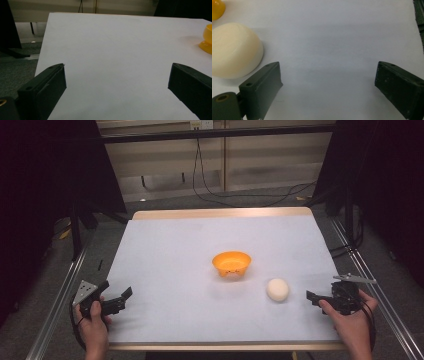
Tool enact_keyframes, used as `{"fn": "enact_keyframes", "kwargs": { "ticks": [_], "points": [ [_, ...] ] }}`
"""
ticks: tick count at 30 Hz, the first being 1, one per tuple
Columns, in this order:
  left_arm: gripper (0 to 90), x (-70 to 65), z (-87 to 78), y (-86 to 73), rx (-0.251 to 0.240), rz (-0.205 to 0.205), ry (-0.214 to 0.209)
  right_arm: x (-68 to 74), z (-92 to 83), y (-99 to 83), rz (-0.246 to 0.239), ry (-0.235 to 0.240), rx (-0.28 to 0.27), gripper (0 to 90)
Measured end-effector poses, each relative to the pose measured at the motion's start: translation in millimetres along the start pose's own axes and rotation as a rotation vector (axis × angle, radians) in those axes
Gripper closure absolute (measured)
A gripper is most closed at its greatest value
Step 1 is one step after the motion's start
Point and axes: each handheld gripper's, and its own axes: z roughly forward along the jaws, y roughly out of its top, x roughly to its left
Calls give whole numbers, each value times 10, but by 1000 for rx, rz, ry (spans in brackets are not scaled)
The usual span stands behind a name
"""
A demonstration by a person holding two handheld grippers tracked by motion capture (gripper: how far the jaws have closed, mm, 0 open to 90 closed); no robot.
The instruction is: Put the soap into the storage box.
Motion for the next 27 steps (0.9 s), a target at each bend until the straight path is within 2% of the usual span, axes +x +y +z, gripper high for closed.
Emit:
{"fn": "enact_keyframes", "kwargs": {
  "ticks": [13, 20, 22, 27],
  "points": [
    [14, 9, 2, 3, 2, 4, -2, 125, 60, 191, -21, 25, 98, 75],
    [14, 11, 3, 3, 4, 3, -1, 253, 121, 269, -56, 41, 121, 77],
    [14, 9, 4, 3, 4, 0, -3, 293, 130, 287, -49, 49, 127, 77],
    [14, 9, 4, 3, 4, 0, -4, 364, 159, 310, -67, 58, 138, 77]
  ]
}}
